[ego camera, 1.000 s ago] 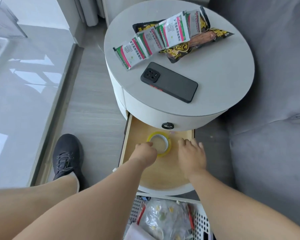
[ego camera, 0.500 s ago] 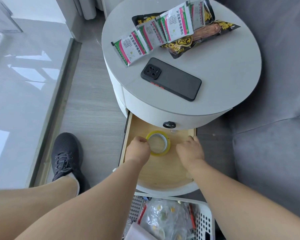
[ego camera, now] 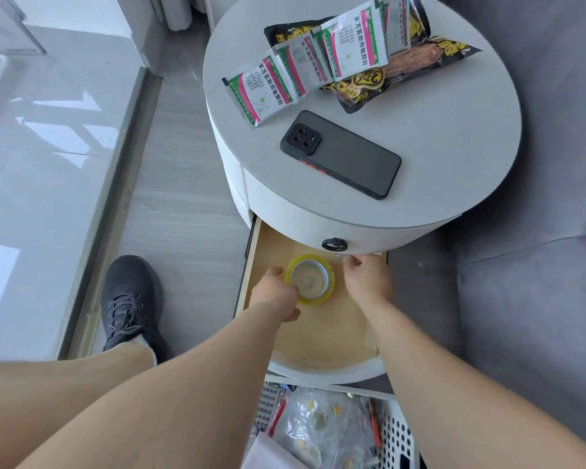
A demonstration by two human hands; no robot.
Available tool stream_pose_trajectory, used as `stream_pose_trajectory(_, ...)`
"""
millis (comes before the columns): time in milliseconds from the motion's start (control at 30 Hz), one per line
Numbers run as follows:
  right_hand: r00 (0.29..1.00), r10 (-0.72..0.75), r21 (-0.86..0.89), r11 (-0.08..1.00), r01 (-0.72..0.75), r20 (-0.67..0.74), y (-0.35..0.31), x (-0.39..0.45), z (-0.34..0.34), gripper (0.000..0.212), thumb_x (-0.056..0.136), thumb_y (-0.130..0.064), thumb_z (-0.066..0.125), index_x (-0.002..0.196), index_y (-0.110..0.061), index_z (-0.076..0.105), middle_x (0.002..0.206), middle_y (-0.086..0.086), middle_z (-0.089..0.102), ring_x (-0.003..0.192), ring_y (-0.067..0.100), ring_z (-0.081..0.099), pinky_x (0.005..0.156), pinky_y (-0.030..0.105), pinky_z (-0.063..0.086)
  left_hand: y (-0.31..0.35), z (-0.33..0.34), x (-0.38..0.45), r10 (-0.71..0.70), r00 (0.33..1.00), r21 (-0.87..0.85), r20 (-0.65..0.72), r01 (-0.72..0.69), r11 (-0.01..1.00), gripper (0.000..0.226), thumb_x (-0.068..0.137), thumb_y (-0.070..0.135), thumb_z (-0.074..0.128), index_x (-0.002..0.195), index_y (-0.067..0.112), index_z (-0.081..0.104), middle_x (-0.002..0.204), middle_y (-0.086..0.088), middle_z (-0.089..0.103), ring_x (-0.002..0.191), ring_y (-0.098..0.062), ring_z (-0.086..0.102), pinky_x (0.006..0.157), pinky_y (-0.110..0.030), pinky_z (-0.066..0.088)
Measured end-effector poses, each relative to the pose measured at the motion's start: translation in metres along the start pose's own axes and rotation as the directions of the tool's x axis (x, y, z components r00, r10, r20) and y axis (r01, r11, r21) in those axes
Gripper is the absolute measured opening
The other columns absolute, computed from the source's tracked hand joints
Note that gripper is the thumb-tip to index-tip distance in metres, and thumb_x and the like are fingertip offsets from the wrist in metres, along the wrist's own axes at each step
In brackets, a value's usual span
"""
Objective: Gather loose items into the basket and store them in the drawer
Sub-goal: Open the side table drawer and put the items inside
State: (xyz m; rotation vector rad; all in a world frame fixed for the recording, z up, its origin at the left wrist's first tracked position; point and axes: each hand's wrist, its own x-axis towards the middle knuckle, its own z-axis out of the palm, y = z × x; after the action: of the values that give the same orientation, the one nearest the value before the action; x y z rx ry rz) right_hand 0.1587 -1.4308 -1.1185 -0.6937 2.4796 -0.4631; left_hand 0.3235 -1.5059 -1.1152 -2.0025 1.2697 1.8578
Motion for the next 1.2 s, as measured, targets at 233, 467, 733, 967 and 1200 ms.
stream_pose_trajectory(233, 0.964, -0.123, -0.424, 0.879, 0.216, 0.237, 0.006, 0.032, 0.012, 0.027, 0.096, -0.006, 0.046, 0.116, -0.017, 0.062, 0.119, 0.013, 0.066, 0.1, 0.033, 0.059, 0.083, 0.036, 0.051, -0.001, -0.003, 0.018, 0.045, 0.999, 0.071, -0.005, -0.045, 0.996, 0.056, 0.094, 0.013, 0.061, 0.146, 0.032, 0.051, 0.101, -0.011, 0.075, 0.068, -0.021, 0.078, 0.073, -0.04, 0.067)
stream_pose_trajectory(467, 0.988, -0.11, -0.313, 0.94, 0.138, 0.105, 0.008, 0.02, 0.019, 0.018, 0.093, 0.003, 0.047, 0.095, -0.011, 0.057, 0.096, 0.012, 0.068, 0.089, 0.036, 0.067, 0.068, 0.034, 0.046, -0.003, 0.007, 0.018, 0.041, 0.997, -0.027, -0.069, -0.043, 0.999, 0.047, 0.096, 0.023, 0.064, 0.142, 0.028, 0.054, 0.095, -0.003, 0.074, 0.068, -0.018, 0.078, 0.081, -0.041, 0.065)
stream_pose_trajectory(733, 0.966, -0.176, 0.048, 0.981, 0.188, -0.189, 0.019, -0.028, 0.007, 0.015, 0.1, -0.034, 0.064, 0.107, -0.022, 0.069, 0.092, -0.005, 0.075, 0.084, 0.024, 0.069, 0.067, 0.033, 0.048, 0.012, 0.029, 0.014, 0.064, 0.996, -0.097, -0.058, -0.069, 0.993, 0.053, 0.094, 0.021, 0.067, 0.145, 0.027, 0.055, 0.1, -0.006, 0.075, 0.071, -0.022, 0.078, 0.082, -0.038, 0.065)
stream_pose_trajectory(967, 0.949, 0.153, 0.174, 0.979, -0.107, -0.275, 0.019, -0.028, -0.004, 0.035, 0.099, -0.01, 0.051, 0.123, -0.029, 0.069, 0.115, 0.0, 0.073, 0.109, 0.029, 0.063, 0.075, 0.031, 0.041, 0.03, 0.051, 0.007, 0.015, 0.99, -0.213, 0.138, 0.015, 0.977, 0.056, 0.1, 0.007, 0.054, 0.152, 0.024, 0.045, 0.119, -0.014, 0.071, 0.089, -0.022, 0.071, 0.093, -0.039, 0.062)
stream_pose_trajectory(1200, 0.974, 0.157, 0.16, 0.978, -0.131, -0.164, 0.048, -0.031, -0.012, 0.049, 0.096, 0.0, 0.047, 0.132, -0.026, 0.066, 0.137, -0.004, 0.055, 0.096, 0.021, 0.059, 0.077, 0.033, 0.047, 0.055, 0.07, -0.003, -0.059, 0.974, -0.328, 0.217, 0.13, 0.936, 0.013, 0.1, 0.007, 0.048, 0.095, 0.005, 0.061, 0.11, -0.013, 0.064, 0.11, -0.027, 0.069, 0.097, -0.041, 0.059)
